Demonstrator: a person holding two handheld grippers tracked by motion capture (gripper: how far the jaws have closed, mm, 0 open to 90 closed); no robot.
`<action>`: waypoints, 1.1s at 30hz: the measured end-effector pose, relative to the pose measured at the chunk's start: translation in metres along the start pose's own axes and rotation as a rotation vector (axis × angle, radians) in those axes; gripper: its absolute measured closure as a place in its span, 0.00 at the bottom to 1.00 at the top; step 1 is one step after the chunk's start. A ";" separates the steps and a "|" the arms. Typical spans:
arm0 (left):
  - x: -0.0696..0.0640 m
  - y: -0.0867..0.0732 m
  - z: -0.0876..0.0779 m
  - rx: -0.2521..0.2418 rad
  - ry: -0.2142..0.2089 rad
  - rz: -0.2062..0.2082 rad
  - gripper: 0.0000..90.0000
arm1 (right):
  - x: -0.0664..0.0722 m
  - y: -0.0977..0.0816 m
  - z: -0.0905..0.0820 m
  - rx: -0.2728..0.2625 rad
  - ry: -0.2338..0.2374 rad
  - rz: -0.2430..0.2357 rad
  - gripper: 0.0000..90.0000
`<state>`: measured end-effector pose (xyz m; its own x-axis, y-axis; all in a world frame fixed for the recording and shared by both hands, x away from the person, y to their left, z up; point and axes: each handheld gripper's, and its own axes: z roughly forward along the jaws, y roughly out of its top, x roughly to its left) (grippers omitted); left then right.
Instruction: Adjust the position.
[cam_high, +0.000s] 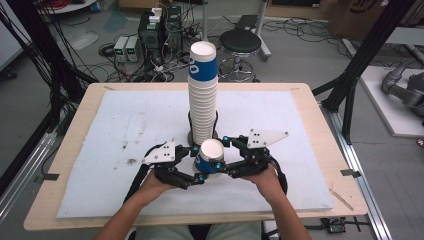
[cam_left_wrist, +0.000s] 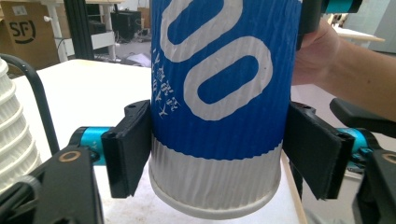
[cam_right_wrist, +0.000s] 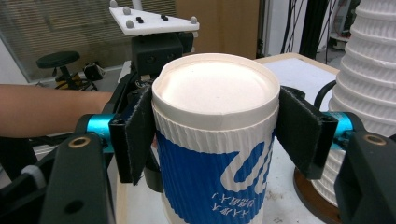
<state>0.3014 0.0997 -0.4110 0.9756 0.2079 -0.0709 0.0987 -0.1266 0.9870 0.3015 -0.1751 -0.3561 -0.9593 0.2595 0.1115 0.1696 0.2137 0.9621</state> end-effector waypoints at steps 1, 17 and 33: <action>0.000 0.001 0.000 0.005 0.001 -0.001 0.32 | -0.001 0.000 0.000 -0.002 -0.002 0.001 0.36; 0.003 0.019 -0.010 0.134 0.002 0.038 0.35 | 0.000 0.006 -0.003 0.027 -0.001 0.023 0.24; 0.011 0.049 -0.019 0.326 -0.007 0.087 0.35 | -0.006 0.055 0.001 0.293 -0.013 -0.155 0.23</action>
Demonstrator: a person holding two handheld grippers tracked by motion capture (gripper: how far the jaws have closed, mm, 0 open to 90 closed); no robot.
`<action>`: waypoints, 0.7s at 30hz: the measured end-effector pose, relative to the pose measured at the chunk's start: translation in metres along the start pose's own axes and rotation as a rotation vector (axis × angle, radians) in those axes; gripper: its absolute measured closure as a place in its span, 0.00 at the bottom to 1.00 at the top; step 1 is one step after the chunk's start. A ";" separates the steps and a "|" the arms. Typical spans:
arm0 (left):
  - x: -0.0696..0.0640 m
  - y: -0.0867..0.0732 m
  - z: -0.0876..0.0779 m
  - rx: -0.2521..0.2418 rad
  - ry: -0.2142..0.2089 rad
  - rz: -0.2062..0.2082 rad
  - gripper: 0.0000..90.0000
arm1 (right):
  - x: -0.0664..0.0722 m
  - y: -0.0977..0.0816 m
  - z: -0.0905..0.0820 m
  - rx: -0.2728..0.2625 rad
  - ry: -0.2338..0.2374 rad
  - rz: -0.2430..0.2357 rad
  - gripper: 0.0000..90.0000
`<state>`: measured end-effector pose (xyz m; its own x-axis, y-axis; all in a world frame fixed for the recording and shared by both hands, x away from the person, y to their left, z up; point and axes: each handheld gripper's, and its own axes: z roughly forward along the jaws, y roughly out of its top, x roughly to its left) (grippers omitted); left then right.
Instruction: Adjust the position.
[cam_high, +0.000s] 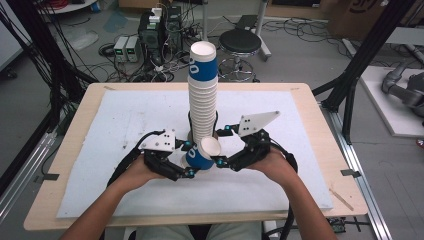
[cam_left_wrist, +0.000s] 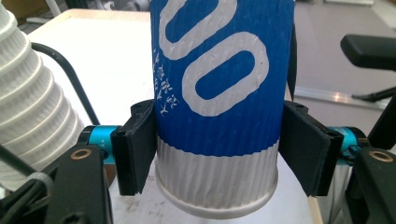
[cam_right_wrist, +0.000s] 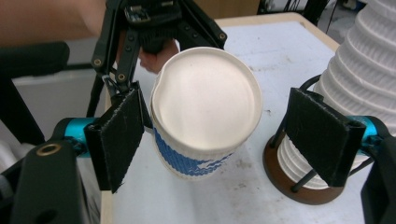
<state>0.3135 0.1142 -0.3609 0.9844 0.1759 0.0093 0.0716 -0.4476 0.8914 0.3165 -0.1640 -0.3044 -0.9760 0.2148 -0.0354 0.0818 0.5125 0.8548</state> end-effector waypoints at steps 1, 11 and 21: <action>0.000 0.001 0.000 0.012 -0.002 -0.001 0.35 | -0.001 0.003 0.001 0.017 0.003 -0.011 0.23; 0.000 0.010 0.002 0.111 -0.028 0.029 0.35 | -0.001 0.024 0.020 0.204 0.046 -0.094 0.23; -0.002 0.010 0.008 0.162 -0.031 0.047 0.35 | -0.001 0.021 0.034 0.304 0.101 -0.113 0.33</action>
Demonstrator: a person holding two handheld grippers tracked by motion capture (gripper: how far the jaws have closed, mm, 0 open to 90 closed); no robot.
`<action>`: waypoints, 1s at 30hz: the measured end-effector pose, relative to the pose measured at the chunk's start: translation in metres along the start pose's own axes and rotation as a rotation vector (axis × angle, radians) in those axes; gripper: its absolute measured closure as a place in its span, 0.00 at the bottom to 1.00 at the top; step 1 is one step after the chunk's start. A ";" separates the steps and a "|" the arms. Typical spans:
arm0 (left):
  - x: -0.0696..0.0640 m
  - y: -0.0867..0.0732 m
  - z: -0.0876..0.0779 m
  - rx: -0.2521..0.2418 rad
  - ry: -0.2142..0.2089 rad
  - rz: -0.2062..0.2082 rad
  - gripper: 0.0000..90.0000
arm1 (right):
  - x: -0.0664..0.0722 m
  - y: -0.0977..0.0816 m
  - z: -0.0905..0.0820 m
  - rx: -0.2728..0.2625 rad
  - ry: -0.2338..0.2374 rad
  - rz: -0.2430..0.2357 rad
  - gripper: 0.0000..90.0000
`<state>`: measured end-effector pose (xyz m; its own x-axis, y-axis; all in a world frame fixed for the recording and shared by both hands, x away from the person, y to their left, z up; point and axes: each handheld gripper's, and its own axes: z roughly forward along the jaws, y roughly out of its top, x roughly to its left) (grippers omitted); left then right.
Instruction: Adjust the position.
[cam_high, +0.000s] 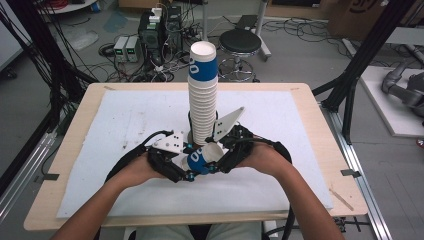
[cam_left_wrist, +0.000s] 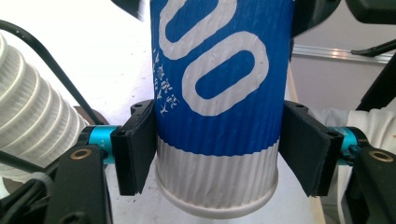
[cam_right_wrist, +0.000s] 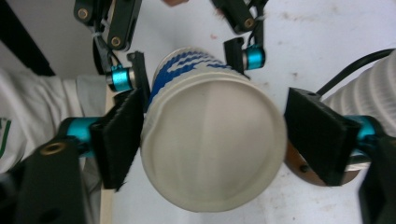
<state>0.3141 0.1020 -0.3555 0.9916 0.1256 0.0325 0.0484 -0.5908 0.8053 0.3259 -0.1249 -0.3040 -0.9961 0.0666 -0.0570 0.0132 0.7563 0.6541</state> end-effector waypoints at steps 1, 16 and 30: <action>0.000 0.000 0.000 0.004 0.001 0.003 0.35 | 0.001 0.000 0.001 0.009 0.007 -0.003 0.32; 0.001 -0.010 -0.002 -0.111 -0.007 -0.048 0.21 | -0.001 -0.011 -0.006 -0.031 0.031 0.014 0.34; 0.000 -0.042 -0.014 -0.385 0.050 -0.138 0.21 | -0.003 -0.056 -0.018 -0.245 0.006 0.127 0.34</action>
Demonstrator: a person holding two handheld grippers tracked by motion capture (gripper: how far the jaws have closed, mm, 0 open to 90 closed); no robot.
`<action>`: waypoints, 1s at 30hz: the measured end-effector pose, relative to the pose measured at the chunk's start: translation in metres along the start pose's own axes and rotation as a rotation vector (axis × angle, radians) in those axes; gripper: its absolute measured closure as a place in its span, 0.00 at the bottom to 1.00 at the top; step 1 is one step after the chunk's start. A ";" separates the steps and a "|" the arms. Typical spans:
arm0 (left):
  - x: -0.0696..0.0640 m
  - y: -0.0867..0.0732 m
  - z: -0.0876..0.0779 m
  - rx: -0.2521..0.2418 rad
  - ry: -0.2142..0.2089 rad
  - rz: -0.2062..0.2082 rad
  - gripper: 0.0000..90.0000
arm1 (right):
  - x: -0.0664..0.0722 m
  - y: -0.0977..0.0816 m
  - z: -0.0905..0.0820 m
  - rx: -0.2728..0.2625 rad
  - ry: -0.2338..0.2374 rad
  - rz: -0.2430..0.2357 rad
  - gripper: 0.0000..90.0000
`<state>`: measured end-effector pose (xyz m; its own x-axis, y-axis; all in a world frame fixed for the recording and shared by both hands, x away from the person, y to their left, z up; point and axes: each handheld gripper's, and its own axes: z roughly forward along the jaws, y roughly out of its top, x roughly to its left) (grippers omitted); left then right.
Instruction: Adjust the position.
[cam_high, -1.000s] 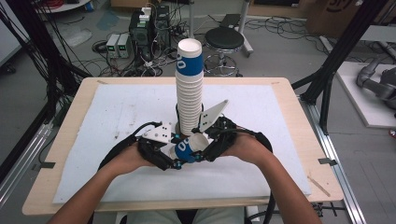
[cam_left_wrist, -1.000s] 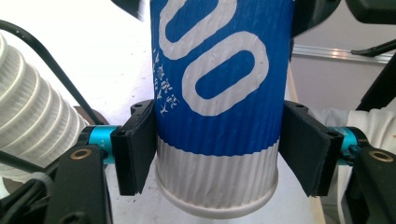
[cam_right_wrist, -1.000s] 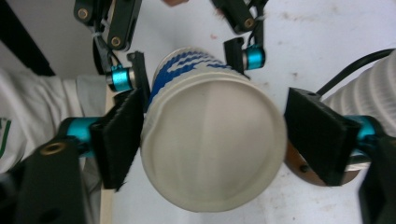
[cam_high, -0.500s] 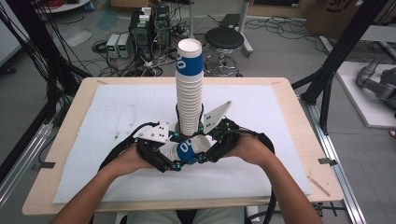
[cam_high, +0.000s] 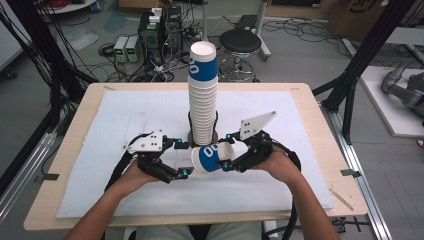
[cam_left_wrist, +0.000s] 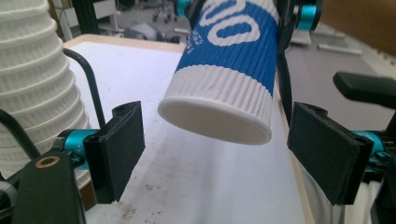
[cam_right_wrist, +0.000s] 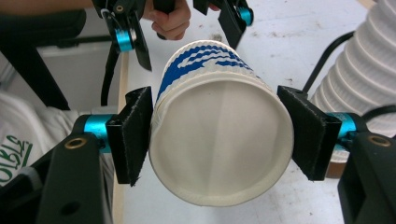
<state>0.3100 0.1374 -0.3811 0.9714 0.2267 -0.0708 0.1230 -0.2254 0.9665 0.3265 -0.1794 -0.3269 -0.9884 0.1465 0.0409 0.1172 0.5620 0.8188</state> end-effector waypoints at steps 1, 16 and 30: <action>0.000 -0.001 -0.001 -0.016 0.007 -0.004 0.21 | 0.000 -0.004 -0.001 -0.016 -0.003 0.006 0.34; -0.004 -0.014 0.000 -0.117 -0.009 -0.021 0.20 | 0.002 -0.043 0.008 -0.243 0.044 0.076 0.35; -0.008 -0.020 0.019 -0.110 -0.053 -0.038 0.19 | 0.001 -0.048 0.017 -0.329 0.110 0.097 0.35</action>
<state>0.3040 0.1217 -0.4045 0.9762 0.1820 -0.1181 0.1398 -0.1114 0.9839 0.3219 -0.1924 -0.3753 -0.9809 0.0876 0.1738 0.1907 0.2552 0.9479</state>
